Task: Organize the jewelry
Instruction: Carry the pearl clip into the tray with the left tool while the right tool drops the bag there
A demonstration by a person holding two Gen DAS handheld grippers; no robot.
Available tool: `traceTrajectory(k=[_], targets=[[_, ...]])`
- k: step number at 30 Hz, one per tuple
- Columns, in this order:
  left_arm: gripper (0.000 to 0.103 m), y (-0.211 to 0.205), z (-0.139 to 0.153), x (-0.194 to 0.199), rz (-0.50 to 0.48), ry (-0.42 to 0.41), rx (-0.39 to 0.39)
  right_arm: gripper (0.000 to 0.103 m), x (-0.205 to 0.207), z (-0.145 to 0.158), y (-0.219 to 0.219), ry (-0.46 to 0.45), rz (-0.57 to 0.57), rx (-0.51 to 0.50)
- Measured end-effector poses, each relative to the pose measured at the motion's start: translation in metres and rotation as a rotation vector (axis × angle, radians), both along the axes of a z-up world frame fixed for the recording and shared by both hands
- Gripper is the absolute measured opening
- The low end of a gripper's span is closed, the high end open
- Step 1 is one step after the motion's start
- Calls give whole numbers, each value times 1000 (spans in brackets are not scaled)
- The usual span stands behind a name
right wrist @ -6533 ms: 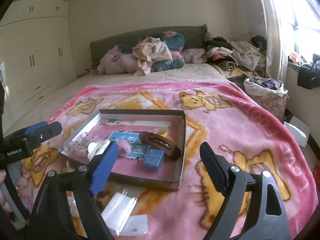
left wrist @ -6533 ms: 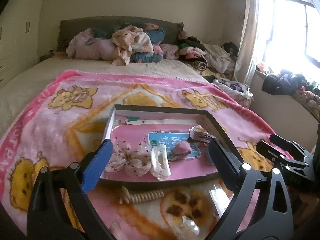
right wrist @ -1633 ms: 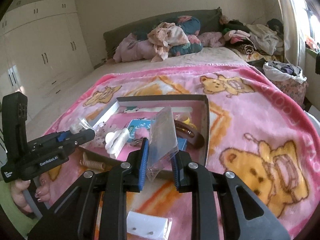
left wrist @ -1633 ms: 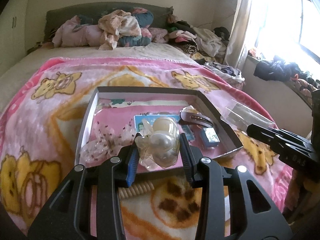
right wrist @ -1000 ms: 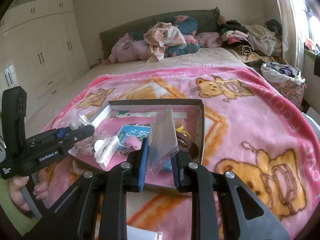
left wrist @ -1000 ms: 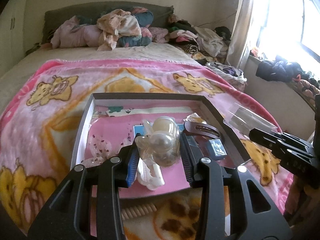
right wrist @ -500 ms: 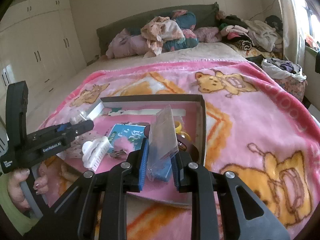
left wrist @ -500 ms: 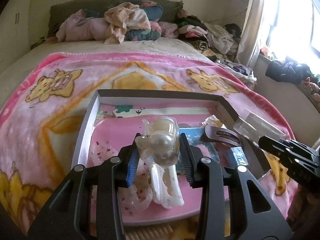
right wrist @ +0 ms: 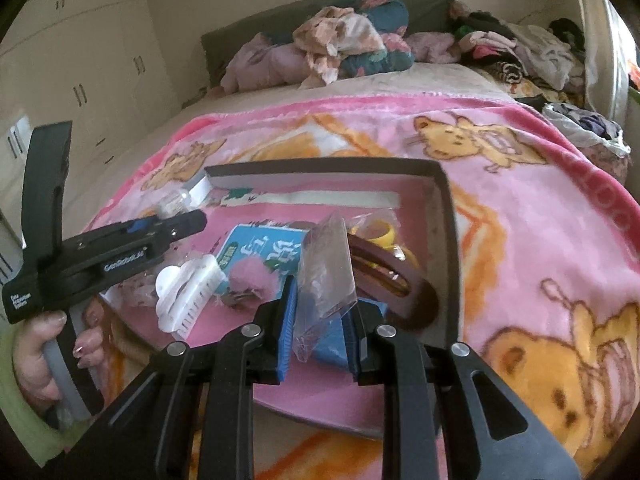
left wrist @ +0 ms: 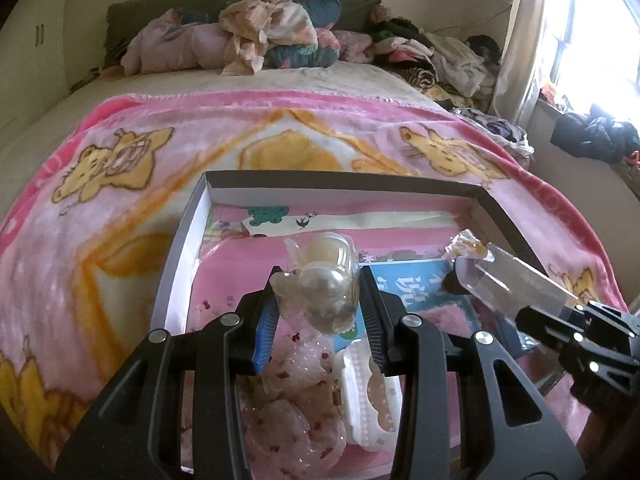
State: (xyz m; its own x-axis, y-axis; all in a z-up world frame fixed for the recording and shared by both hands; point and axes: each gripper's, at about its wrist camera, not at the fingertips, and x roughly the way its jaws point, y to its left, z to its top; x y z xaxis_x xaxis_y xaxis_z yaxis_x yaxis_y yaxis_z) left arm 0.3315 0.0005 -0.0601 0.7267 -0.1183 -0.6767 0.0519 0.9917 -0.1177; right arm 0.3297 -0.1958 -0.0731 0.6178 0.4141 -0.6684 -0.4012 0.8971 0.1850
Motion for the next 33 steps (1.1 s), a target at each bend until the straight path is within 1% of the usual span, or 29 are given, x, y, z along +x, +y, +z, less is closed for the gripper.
traceTrajectory(k=[7, 15, 17, 21, 23, 25, 27, 29, 33], targets=[[29, 1, -7, 1, 5, 15, 5, 21, 2, -8, 12, 29, 22, -28], [29, 3, -12, 0, 10, 26, 3, 24, -3, -10, 10, 35, 4, -27], [29, 3, -12, 0, 11, 24, 1, 30, -5, -10, 7, 33, -1, -17], [29, 2, -10, -2, 9, 9, 2, 35, -12, -6, 4, 14, -2, -22], [30, 0, -8, -4, 8, 3, 9, 42, -18, -4, 4, -1, -3, -28], [30, 0, -6, -7, 8, -4, 11, 45, -23, -1, 4, -15, -10, -37], [35, 0, -4, -10, 9, -13, 14, 46, -27, 1, 2, -26, -14, -40], [38, 0, -1, -13, 10, -24, 10, 50, -31, 4, 0, -37, -24, -46], [50, 1, 5, -19, 15, -44, 4, 55, -38, 9, -5, -52, -43, -41]])
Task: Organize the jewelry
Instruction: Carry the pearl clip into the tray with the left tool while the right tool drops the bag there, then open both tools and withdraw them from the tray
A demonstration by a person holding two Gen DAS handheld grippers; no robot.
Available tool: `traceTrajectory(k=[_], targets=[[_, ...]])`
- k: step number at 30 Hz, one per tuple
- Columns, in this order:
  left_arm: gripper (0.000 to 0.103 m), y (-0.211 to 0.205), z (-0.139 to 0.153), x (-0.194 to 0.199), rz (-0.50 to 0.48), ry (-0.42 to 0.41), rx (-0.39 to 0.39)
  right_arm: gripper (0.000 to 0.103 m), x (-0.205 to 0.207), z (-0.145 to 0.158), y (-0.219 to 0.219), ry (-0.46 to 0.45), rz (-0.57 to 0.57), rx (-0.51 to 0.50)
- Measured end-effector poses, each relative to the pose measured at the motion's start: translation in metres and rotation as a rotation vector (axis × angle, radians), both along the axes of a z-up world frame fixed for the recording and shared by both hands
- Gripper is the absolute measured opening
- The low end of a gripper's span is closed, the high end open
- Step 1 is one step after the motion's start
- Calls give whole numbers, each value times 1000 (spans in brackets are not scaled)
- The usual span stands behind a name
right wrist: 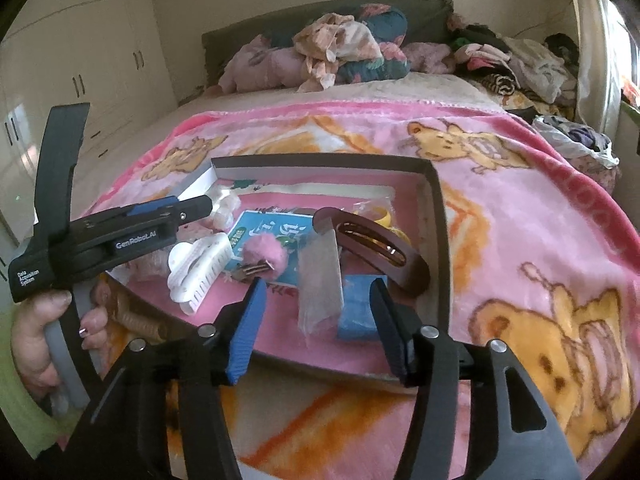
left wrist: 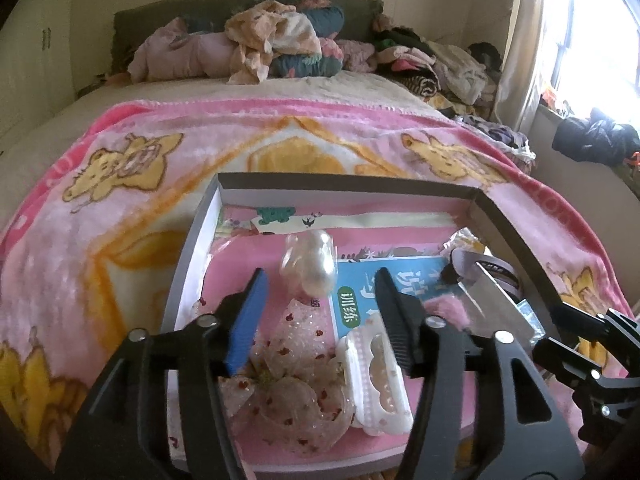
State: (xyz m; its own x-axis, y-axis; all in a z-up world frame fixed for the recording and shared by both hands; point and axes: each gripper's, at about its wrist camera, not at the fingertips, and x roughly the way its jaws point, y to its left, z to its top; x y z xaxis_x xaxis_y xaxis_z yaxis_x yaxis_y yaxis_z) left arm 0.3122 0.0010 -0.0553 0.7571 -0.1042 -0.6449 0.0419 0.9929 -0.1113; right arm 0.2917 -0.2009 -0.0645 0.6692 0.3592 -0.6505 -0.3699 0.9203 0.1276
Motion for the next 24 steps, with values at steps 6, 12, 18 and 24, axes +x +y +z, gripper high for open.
traceTrajectory(k=[6, 12, 18, 24], targets=[[64, 3, 11, -12, 14, -35, -7, 72, -15, 11, -8, -47, -29, -7], [77, 5, 17, -24, 25, -53, -19, 85, -30, 22, -13, -92, -45, -18], [88, 8, 24, -39, 31, -74, -36, 88, -43, 24, -19, -105, -52, -26], [91, 7, 28, -55, 32, -90, -37, 88, -59, 26, -24, -121, -60, -41]])
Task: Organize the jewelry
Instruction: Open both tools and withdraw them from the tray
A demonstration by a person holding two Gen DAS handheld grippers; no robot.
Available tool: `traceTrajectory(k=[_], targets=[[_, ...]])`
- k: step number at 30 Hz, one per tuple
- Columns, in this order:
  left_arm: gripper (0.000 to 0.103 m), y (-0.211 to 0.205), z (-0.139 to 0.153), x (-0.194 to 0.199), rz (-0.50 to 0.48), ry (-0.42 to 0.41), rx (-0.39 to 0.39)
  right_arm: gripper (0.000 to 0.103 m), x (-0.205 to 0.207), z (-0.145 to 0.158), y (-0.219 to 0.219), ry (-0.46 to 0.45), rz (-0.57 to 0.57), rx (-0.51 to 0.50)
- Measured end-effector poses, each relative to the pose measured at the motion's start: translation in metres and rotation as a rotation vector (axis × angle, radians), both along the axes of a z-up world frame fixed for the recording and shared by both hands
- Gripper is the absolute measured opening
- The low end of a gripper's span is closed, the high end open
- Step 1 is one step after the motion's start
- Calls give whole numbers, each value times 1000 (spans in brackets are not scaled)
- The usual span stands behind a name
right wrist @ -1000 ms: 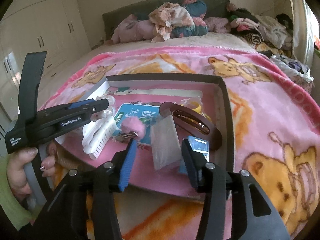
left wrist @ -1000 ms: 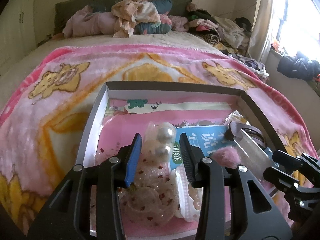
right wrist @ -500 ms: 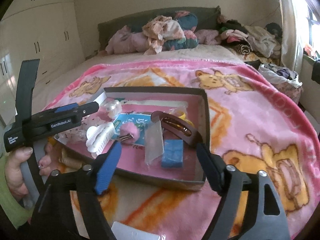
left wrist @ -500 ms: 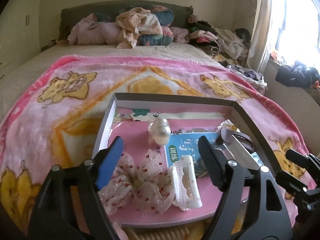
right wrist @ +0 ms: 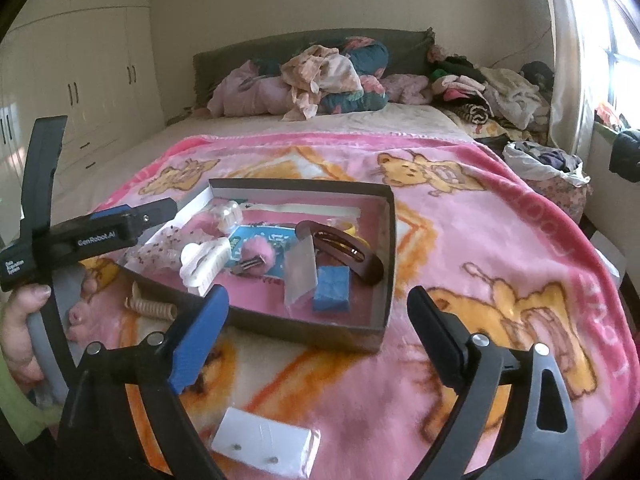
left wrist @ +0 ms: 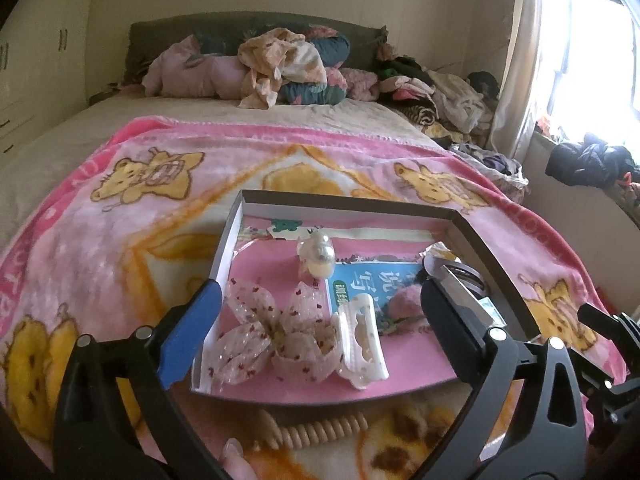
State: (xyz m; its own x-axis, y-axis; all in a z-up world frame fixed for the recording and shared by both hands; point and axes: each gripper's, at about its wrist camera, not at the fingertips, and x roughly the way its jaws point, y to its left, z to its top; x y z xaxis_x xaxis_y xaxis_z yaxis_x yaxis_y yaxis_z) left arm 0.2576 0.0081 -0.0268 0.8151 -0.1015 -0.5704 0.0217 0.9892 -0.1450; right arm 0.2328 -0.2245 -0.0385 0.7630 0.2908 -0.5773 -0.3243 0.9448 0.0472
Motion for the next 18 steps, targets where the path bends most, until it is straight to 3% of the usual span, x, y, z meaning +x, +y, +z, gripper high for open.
traceTrajectory(k=[18], targets=[[91, 6, 4, -52, -17, -31, 0, 88, -40, -10, -1, 13, 5, -27]])
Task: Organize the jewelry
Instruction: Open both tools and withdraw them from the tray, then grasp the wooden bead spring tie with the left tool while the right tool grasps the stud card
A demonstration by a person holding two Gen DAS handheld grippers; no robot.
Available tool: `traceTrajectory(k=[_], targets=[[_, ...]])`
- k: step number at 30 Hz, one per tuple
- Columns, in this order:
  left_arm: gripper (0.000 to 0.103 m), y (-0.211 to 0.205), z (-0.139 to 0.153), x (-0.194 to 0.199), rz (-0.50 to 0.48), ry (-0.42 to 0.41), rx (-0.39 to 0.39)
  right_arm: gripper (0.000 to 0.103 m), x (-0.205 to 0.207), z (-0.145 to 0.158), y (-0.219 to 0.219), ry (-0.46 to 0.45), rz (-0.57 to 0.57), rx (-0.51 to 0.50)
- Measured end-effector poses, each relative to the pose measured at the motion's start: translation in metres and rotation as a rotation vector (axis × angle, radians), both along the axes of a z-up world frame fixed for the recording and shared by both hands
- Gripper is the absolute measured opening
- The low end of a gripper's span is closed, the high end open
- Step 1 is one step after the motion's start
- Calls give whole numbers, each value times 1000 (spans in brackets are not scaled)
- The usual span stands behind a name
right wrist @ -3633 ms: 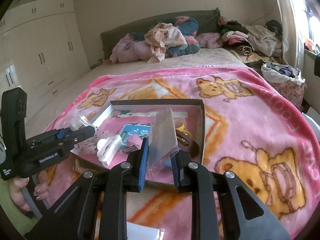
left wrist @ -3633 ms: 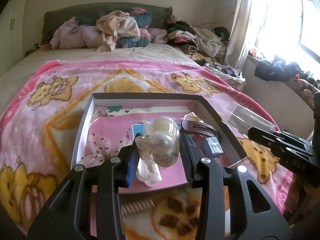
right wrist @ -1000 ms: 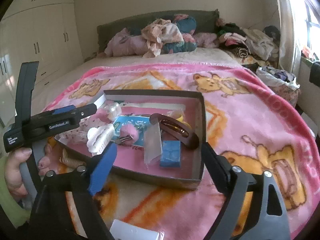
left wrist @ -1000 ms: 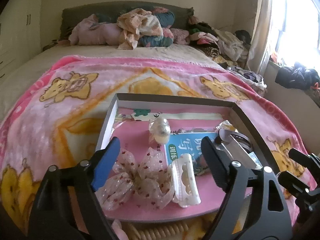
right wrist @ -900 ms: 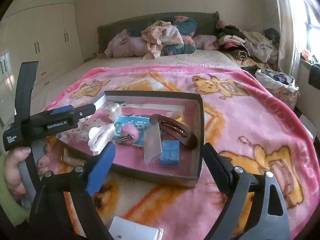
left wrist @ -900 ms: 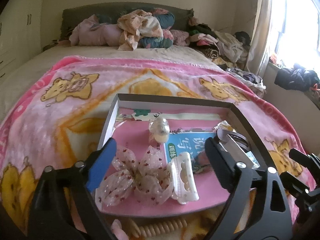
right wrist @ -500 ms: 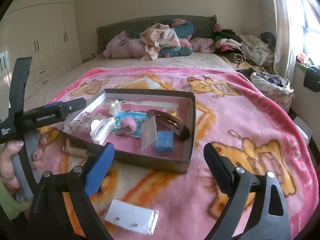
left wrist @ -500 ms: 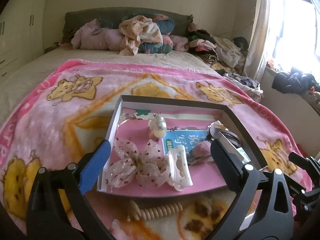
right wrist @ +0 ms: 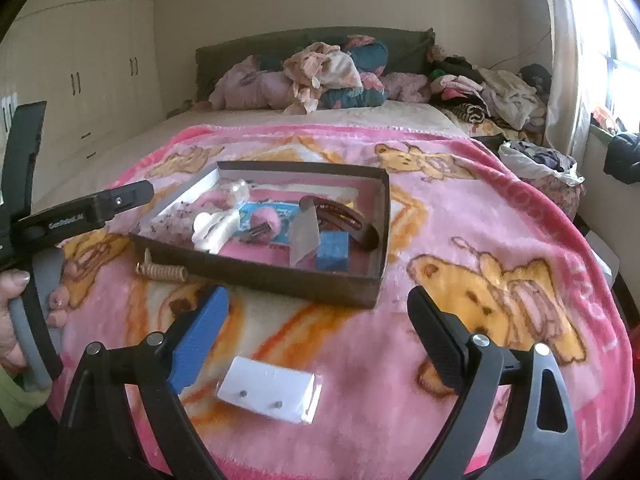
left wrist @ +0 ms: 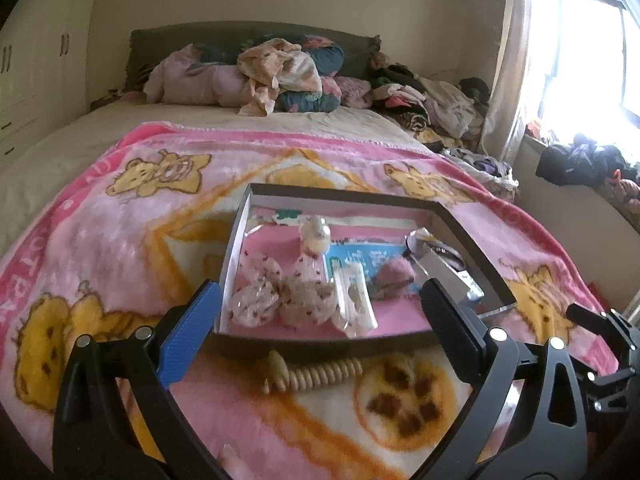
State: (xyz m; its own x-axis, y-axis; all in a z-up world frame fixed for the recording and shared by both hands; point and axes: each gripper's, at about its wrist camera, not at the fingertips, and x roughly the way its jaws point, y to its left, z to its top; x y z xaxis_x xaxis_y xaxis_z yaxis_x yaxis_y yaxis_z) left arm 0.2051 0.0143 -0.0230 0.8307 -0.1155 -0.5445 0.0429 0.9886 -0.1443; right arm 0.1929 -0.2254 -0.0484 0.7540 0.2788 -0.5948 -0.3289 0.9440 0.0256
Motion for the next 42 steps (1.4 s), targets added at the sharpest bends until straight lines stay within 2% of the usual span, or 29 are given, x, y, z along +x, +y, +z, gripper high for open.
traceTrajectory(k=[17, 24, 34, 36, 39, 40, 42], targets=[[91, 6, -35, -25, -4, 89, 53, 88, -16, -29, 2, 65, -3, -8], [91, -2, -48, -22, -10, 125, 77, 88, -16, -41, -3, 100, -18, -15], [91, -11, -63, 0, -12, 185, 68, 88, -13, -64, -5, 180, -7, 13], [91, -11, -65, 4, -4, 192, 66, 84, -13, -65, -2, 183, 8, 19], [91, -11, -67, 9, 2, 203, 48, 71, -13, -67, 5, 194, 45, 31], [91, -11, -68, 10, 4, 207, 43, 61, -15, -67, 8, 195, 62, 38], [91, -11, -70, 13, 6, 214, 37, 52, -17, -66, 11, 193, 82, 45]])
